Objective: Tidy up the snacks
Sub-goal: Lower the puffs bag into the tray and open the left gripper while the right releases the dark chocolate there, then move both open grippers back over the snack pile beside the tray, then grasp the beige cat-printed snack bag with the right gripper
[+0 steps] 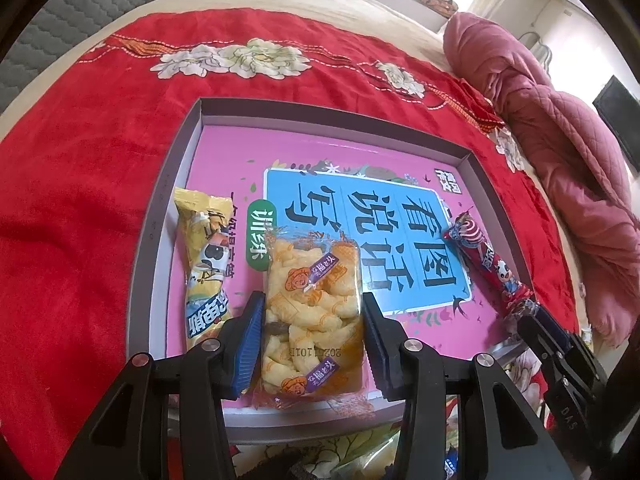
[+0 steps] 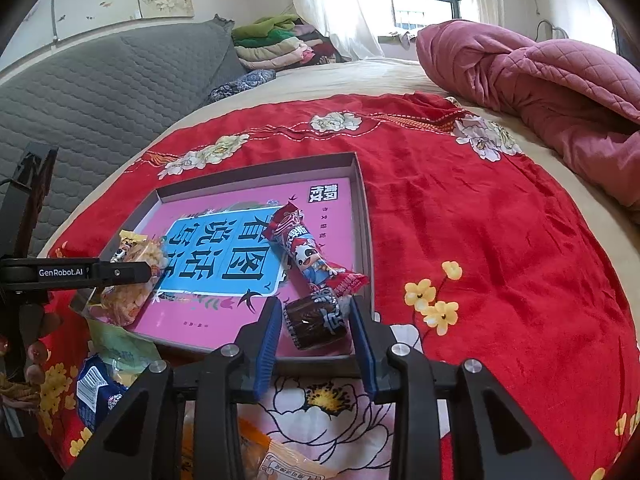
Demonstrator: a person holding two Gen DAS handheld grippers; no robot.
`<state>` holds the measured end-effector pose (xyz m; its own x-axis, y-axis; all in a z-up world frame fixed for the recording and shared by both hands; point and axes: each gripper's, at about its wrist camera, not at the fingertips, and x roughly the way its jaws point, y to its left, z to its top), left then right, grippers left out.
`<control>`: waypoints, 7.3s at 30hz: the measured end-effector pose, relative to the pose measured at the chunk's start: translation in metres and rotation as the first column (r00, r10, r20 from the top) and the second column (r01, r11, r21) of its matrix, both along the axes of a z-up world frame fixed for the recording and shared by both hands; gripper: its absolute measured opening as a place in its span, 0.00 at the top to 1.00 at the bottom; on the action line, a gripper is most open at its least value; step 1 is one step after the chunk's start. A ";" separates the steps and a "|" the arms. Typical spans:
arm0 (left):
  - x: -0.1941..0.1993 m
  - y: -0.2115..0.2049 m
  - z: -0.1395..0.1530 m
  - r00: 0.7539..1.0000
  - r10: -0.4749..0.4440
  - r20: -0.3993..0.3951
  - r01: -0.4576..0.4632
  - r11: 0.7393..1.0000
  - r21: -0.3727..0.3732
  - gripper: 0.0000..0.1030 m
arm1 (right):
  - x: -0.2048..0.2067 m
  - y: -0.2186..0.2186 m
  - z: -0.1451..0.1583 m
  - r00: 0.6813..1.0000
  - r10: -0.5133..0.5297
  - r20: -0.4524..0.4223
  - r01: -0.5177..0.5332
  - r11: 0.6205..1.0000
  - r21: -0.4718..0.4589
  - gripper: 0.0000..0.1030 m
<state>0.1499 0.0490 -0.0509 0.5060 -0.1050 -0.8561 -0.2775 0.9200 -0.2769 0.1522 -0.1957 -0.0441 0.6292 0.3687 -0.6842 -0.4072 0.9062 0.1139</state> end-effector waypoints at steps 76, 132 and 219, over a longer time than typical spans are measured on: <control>-0.065 0.006 0.055 0.999 0.022 0.038 -0.025 0.996 0.084 0.43 | -0.036 -0.025 0.045 0.997 -0.024 0.068 0.014 0.989 0.145 0.39; -0.115 0.008 0.017 0.994 0.017 -0.110 -0.023 0.998 -0.052 0.43 | -0.072 -0.033 0.045 0.994 -0.106 -0.015 0.107 0.991 0.081 0.36; -0.091 -0.010 -0.028 0.975 0.106 -0.194 -0.095 0.993 0.063 0.55 | -0.055 -0.009 -0.028 0.979 -0.058 -0.196 0.027 0.987 -0.156 0.78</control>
